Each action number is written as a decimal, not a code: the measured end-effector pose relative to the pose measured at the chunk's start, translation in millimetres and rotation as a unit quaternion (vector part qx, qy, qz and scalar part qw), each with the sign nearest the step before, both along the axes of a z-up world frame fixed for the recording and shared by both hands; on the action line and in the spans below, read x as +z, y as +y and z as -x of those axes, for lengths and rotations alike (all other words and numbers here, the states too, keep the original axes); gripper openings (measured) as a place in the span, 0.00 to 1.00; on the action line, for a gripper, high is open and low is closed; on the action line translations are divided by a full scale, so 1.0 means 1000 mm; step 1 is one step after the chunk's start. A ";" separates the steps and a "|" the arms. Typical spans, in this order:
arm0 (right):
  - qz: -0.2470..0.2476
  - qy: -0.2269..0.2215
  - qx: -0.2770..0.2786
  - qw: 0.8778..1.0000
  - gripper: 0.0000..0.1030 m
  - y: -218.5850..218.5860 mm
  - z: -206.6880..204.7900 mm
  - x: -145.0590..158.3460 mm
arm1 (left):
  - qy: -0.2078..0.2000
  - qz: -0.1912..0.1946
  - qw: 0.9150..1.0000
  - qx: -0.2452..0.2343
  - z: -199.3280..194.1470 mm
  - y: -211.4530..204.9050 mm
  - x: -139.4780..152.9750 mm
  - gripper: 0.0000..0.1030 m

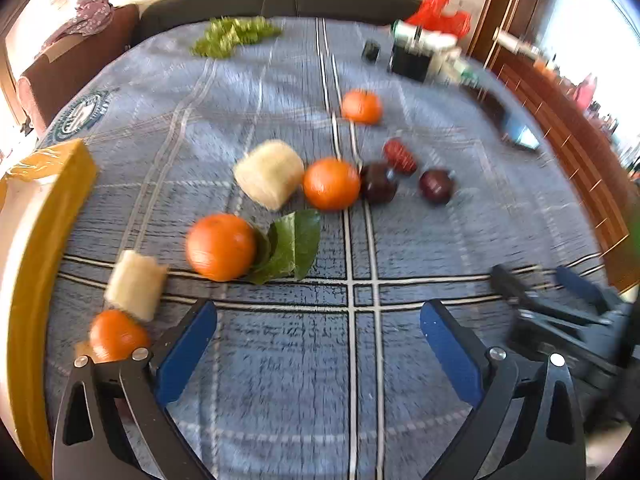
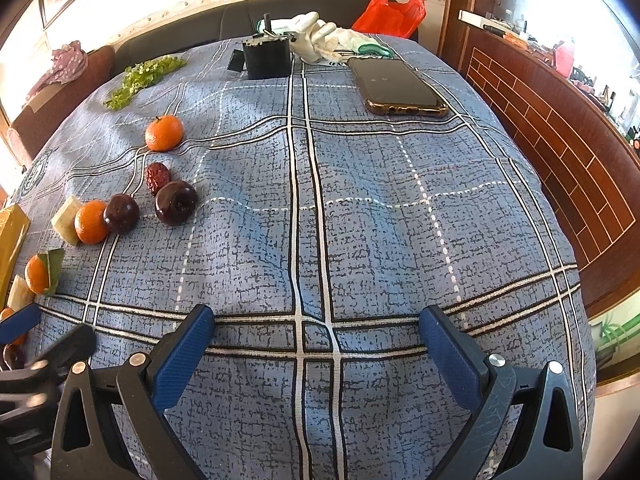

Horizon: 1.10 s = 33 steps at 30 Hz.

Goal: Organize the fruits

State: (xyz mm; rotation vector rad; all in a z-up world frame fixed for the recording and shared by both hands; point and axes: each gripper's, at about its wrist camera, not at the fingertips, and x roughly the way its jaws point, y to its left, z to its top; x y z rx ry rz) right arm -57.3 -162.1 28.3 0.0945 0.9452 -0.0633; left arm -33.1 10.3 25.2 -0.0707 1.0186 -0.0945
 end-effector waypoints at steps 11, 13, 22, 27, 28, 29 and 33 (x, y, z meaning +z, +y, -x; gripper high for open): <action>0.004 -0.003 -0.001 1.000 1.00 0.001 0.000 0.000 | -0.168 0.050 0.984 0.042 0.096 0.075 0.103 0.98; 0.005 -0.004 -0.002 1.000 1.00 0.001 0.002 0.000 | -0.189 0.052 0.979 0.051 0.111 0.092 0.118 0.98; 0.006 -0.082 -0.009 0.997 0.93 0.016 0.060 0.051 | -0.268 0.095 0.953 0.105 0.194 0.175 0.183 0.98; -0.014 -0.193 0.022 0.981 0.94 0.030 0.118 0.153 | -0.314 0.111 0.935 0.123 0.236 0.204 0.226 0.98; -0.014 -0.222 0.028 0.975 0.94 0.032 0.131 0.177 | -0.322 0.111 0.932 0.124 0.243 0.209 0.238 0.98; -0.012 -0.258 0.033 0.965 0.94 0.034 0.147 0.206 | -0.329 0.106 0.930 0.124 0.249 0.213 0.250 0.98; -0.020 -0.363 0.061 0.929 0.97 0.042 0.194 0.302 | -0.366 0.049 0.920 0.132 0.264 0.220 0.296 0.98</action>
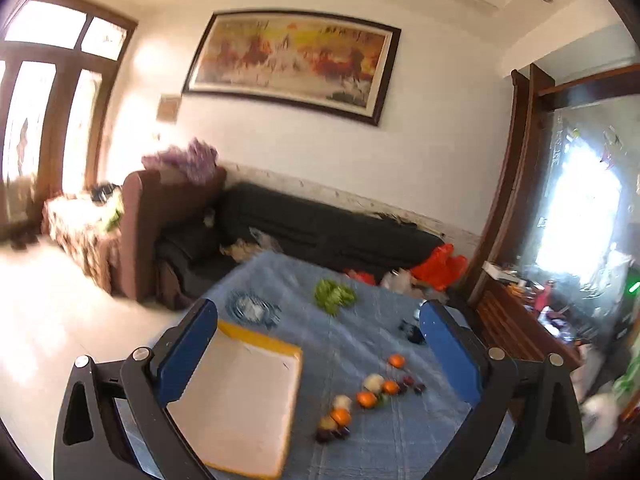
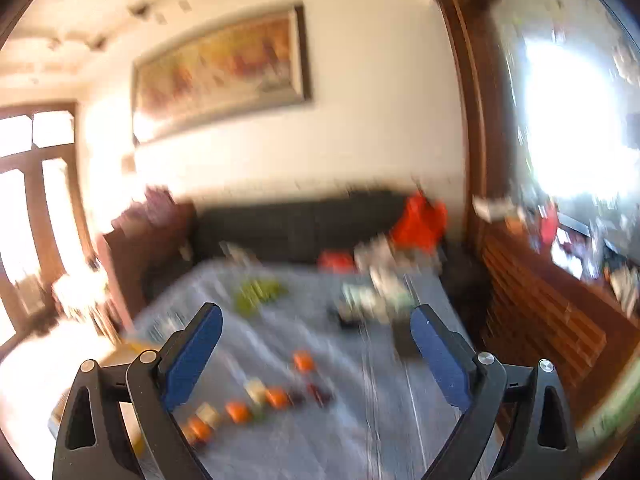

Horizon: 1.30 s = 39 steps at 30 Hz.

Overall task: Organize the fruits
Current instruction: 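Move both tools over the row of fruits beside the yellow-rimmed tray, then grasp the dark red plum with the right gripper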

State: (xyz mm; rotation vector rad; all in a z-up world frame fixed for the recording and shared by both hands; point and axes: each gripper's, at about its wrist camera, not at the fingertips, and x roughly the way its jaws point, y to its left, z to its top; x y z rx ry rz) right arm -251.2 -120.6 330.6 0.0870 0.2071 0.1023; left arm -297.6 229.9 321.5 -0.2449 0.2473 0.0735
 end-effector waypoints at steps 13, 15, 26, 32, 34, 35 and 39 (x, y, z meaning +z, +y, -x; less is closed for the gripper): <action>-0.029 0.182 0.162 0.969 0.85 0.062 -0.077 -0.101 | 0.176 0.072 0.978 -0.084 -0.091 -0.002 -0.119 1.00; -0.048 0.240 0.179 0.953 0.71 0.066 -0.098 -0.148 | 0.202 0.081 0.971 -0.097 -0.103 -0.008 -0.148 0.93; -0.035 0.334 0.272 0.902 0.66 0.128 -0.133 -0.263 | 0.272 0.062 0.953 -0.121 -0.141 -0.025 -0.223 0.72; 0.027 0.315 0.295 0.902 0.66 0.165 -0.131 -0.281 | 0.273 0.064 0.952 -0.124 -0.148 -0.019 -0.230 0.72; 0.034 0.313 0.298 0.901 0.65 0.171 -0.132 -0.286 | 0.274 0.063 0.951 -0.127 -0.150 -0.021 -0.230 0.72; 0.032 0.315 0.301 0.900 0.59 0.172 -0.133 -0.288 | 0.275 0.062 0.951 -0.130 -0.152 -0.024 -0.231 0.72; -0.002 0.321 0.326 0.889 0.29 0.168 -0.136 -0.286 | 0.285 0.051 0.945 -0.150 -0.157 -0.041 -0.237 0.72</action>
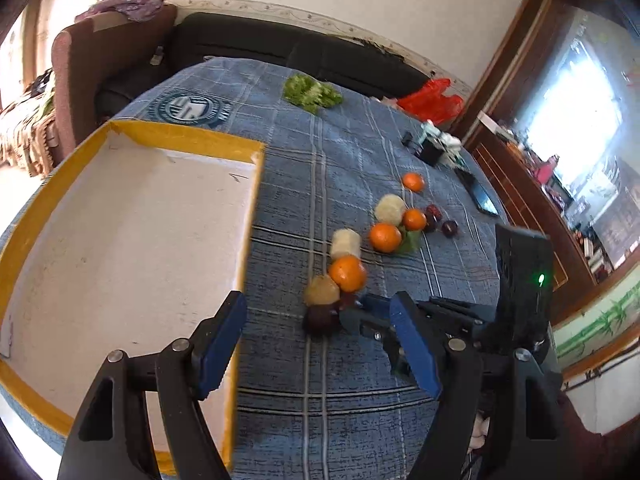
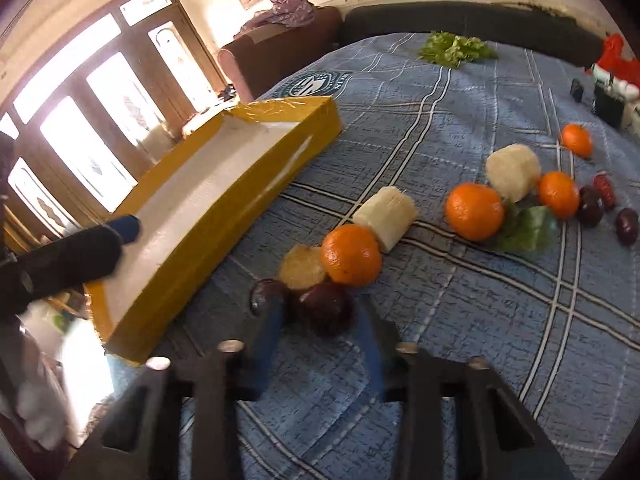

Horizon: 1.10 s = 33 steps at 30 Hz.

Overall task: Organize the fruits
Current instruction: 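Grasp the dark red plum with the right gripper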

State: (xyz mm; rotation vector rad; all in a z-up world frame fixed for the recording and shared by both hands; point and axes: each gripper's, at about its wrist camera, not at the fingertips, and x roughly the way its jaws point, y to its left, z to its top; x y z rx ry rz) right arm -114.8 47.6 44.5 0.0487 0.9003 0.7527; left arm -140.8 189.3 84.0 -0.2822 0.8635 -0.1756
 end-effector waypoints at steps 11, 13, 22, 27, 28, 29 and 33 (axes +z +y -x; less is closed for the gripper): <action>-0.004 0.005 -0.056 0.998 0.29 -0.060 0.009 -0.001 | 0.041 -0.044 0.997 -0.037 -0.023 -0.035 -0.039 0.72; -0.008 0.011 -0.066 0.998 0.29 -0.070 0.007 -0.001 | 0.048 -0.052 0.997 -0.043 -0.027 -0.039 -0.046 0.66; -0.022 0.022 -0.072 0.997 0.29 -0.077 0.005 -0.002 | 0.042 -0.127 0.990 -0.051 -0.030 -0.056 -0.056 0.41; -0.022 0.019 -0.073 0.997 0.29 -0.076 0.008 -0.001 | -0.006 -0.114 0.991 -0.073 -0.011 -0.058 -0.036 0.41; -0.022 0.019 -0.073 0.997 0.29 -0.076 0.008 -0.001 | -0.012 -0.114 0.990 -0.082 -0.008 -0.061 -0.033 0.41; -0.023 0.019 -0.073 0.997 0.29 -0.076 0.008 -0.002 | -0.009 -0.115 0.989 -0.093 -0.007 -0.064 -0.034 0.41; -0.028 0.023 -0.072 0.997 0.29 -0.074 0.008 -0.003 | 0.010 -0.132 0.986 -0.101 -0.013 -0.070 -0.045 0.41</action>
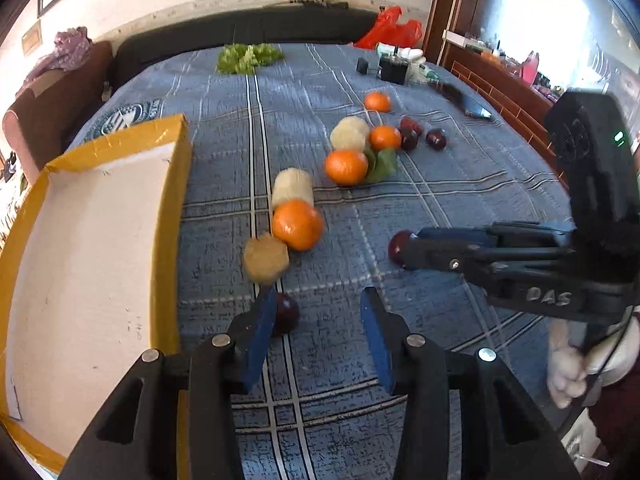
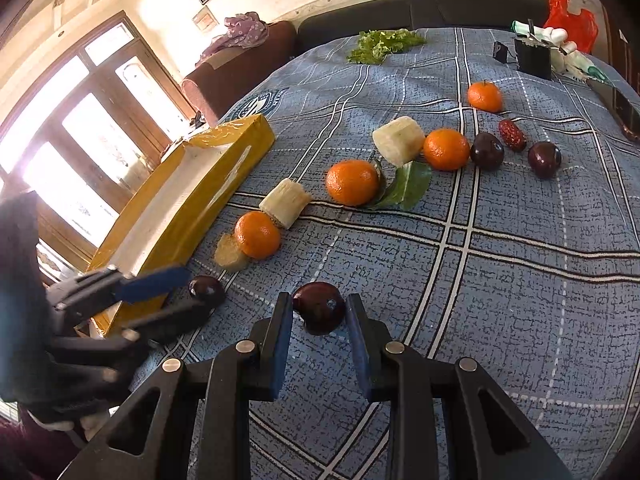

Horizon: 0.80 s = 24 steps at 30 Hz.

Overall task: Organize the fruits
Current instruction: 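Grasp the dark red plum with the right gripper, then grasp a plum with the left gripper while the right gripper carries its plum to the tray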

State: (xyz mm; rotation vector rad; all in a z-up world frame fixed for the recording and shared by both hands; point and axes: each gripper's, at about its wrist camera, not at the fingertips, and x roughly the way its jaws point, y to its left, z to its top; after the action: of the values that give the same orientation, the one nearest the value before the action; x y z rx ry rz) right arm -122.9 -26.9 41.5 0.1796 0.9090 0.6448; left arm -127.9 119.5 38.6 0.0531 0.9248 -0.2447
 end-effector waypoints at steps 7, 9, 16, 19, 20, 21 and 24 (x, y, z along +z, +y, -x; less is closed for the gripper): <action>-0.008 -0.002 0.004 1.000 0.29 0.000 0.000 0.001 | 0.005 -0.019 0.999 0.029 -0.011 0.013 -0.002 0.41; -0.011 -0.001 0.005 1.000 0.29 0.000 0.000 0.000 | 0.010 -0.028 0.999 0.029 -0.013 0.015 -0.005 0.41; -0.011 0.004 0.001 1.000 0.29 0.001 -0.005 -0.003 | -0.002 -0.117 0.993 0.029 -0.018 -0.001 -0.012 0.27; -0.008 0.000 0.000 1.000 0.29 0.001 -0.005 -0.001 | -0.004 -0.118 0.992 0.036 -0.020 0.002 -0.011 0.23; -0.009 -0.002 0.000 1.000 0.29 0.002 -0.004 0.001 | -0.002 -0.108 0.993 0.041 -0.020 0.006 -0.010 0.23; -0.009 -0.003 -0.001 1.000 0.29 0.002 -0.003 0.002 | -0.002 -0.098 0.994 0.044 -0.020 0.010 -0.009 0.23; -0.009 -0.009 -0.002 1.000 0.29 0.003 0.001 0.007 | -0.009 -0.065 0.996 0.056 -0.014 0.021 -0.001 0.22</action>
State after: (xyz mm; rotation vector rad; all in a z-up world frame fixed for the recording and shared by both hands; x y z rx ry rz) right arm -123.8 -23.6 48.1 0.1923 0.8860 0.6499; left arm -114.1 140.6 37.5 0.1223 0.9219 -0.0791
